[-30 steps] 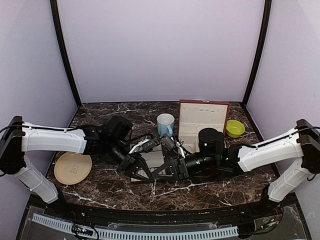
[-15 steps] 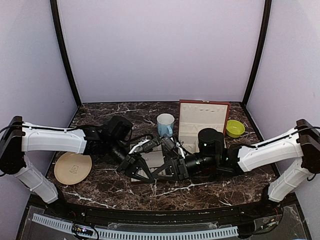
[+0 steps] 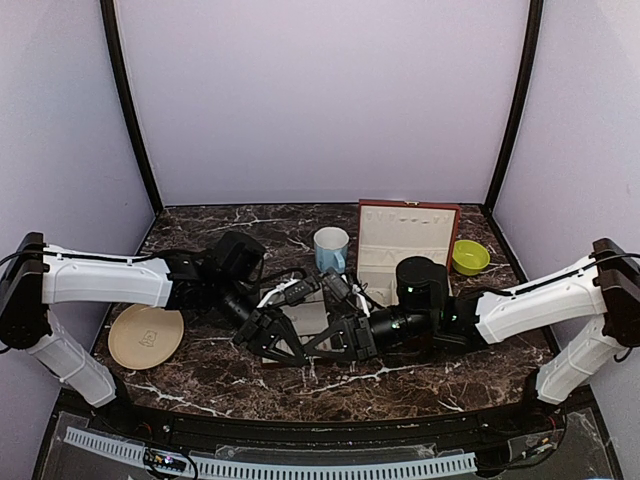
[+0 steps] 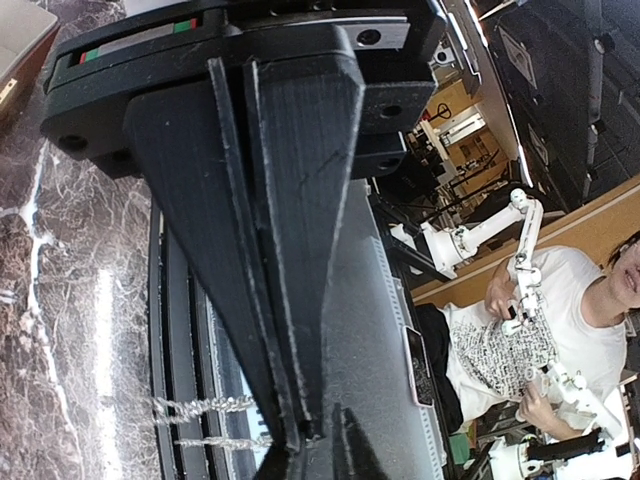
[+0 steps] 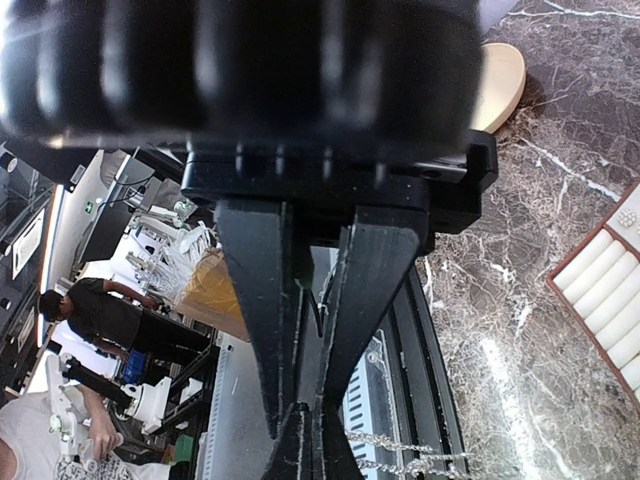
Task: Organize the mixed jewelry
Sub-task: Pass from the left arm to the right, then pass from the right arm to the left, then pick up the necklace, then hang the necklace on the necklace hanger.
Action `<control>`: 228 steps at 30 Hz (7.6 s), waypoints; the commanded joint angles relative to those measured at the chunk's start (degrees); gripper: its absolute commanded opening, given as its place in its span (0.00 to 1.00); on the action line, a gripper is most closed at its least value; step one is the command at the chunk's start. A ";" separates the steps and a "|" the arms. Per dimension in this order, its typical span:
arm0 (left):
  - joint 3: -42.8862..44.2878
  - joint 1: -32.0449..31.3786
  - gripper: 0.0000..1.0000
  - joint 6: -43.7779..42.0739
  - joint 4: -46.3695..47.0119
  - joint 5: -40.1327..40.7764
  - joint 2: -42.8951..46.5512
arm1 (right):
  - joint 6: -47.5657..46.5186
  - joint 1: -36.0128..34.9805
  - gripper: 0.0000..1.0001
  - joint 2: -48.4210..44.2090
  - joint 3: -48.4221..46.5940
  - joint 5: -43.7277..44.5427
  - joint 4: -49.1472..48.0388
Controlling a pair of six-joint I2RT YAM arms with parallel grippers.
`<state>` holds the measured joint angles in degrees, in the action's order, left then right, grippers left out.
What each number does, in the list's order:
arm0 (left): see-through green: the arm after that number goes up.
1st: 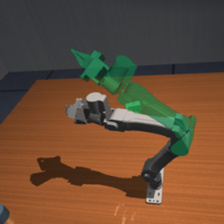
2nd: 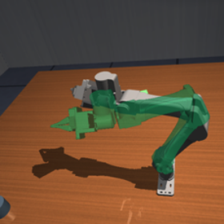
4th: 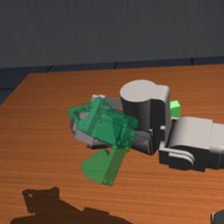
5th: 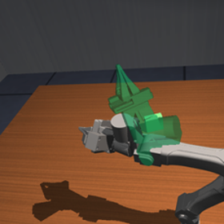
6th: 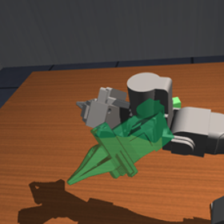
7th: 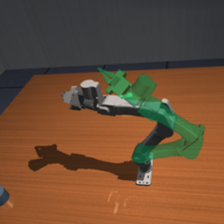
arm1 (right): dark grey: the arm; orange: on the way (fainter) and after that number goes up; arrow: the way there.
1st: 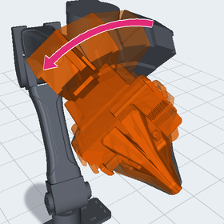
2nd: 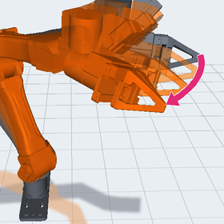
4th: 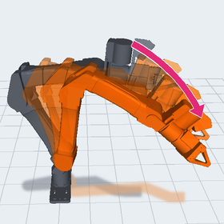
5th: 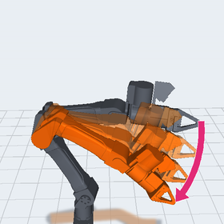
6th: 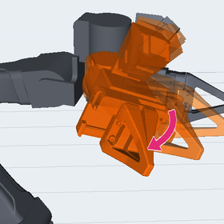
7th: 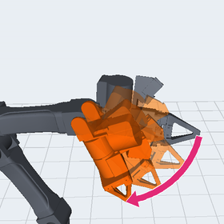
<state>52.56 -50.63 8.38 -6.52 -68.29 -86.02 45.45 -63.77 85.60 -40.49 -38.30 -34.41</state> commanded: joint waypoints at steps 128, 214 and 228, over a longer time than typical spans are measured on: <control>2.43 -4.12 0.00 3.99 6.34 18.94 7.74 | -10.84 -6.06 0.32 -10.04 -1.71 27.89 17.49; 52.95 1.71 0.04 -9.33 19.58 51.21 -41.42 | -23.65 26.91 0.00 -5.59 -19.83 48.35 45.08; 55.43 1.76 0.07 -8.69 24.83 45.65 -44.23 | -25.20 31.22 0.00 -5.74 -21.69 47.23 49.89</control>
<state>106.00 -49.28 -0.40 15.62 -20.86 -130.08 21.21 -33.58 80.44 -60.27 8.78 14.74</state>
